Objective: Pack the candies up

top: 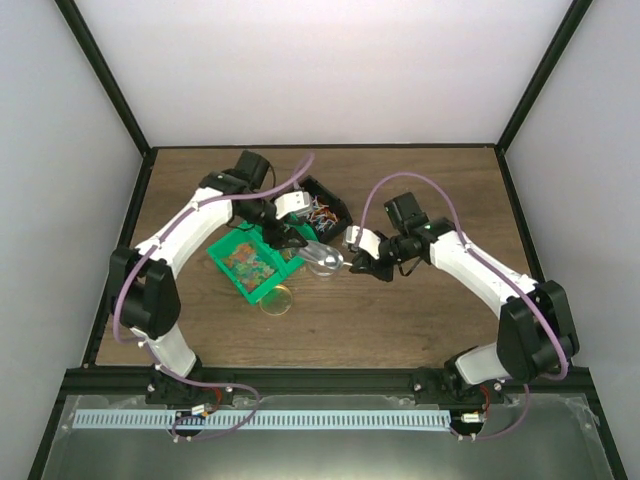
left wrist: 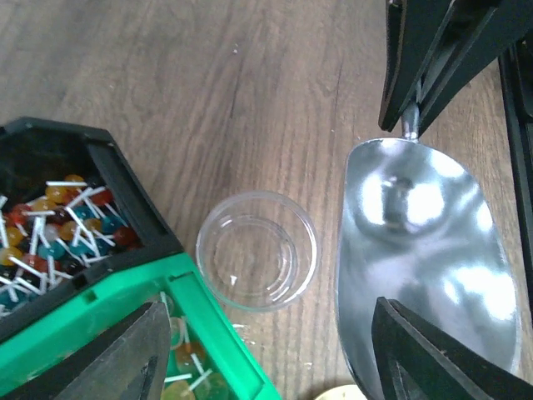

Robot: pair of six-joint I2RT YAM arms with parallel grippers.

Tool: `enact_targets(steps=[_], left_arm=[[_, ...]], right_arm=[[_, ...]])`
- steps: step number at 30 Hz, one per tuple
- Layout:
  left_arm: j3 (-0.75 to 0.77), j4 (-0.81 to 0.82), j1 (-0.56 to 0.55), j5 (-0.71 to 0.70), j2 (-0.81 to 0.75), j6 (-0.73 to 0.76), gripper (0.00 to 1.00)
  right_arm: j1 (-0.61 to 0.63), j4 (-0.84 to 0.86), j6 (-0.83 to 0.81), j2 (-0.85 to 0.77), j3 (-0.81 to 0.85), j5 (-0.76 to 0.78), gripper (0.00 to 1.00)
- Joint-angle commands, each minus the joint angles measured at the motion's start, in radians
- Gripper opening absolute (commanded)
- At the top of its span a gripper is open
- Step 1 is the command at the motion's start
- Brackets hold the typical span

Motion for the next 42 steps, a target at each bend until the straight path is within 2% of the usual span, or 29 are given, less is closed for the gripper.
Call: enact_targets(steps=[1, 3, 10, 17, 19, 25, 26, 35, 42], left_arm=[[-0.04, 0.011, -0.024, 0.035, -0.007, 0.023, 0.66], [-0.048, 0.012, -0.037, 0.029, 0.0, 0.03, 0.62], [-0.049, -0.012, -0.047, 0.046, 0.033, 0.075, 0.4], [-0.019, -0.06, -0.049, 0.032, 0.068, 0.124, 0.05], [-0.014, -0.062, -0.046, 0.039, 0.064, 0.115, 0.04], [-0.058, 0.023, 0.007, 0.144, 0.003, 0.049, 0.04], [-0.07, 0.035, 0.014, 0.162, -0.005, 0.049, 0.04], [-0.081, 0.057, 0.057, 0.314, -0.033, 0.012, 0.04], [-0.102, 0.118, 0.058, 0.338, -0.046, -0.053, 0.04]], right_arm=[[0.038, -0.014, 0.024, 0.014, 0.064, 0.002, 0.02], [0.046, -0.01, 0.03, 0.025, 0.076, 0.0, 0.02], [0.067, -0.015, 0.03, 0.056, 0.111, 0.003, 0.02], [0.067, -0.012, 0.045, 0.064, 0.142, 0.002, 0.02], [0.066, -0.001, 0.053, 0.061, 0.142, 0.007, 0.04], [0.024, 0.06, 0.142, 0.029, 0.114, -0.05, 0.4], [0.011, 0.07, 0.152, 0.024, 0.109, -0.075, 0.43], [-0.036, 0.254, 0.193, -0.106, 0.015, -0.233, 0.42], [-0.035, 0.25, 0.195, -0.088, 0.035, -0.273, 0.39]])
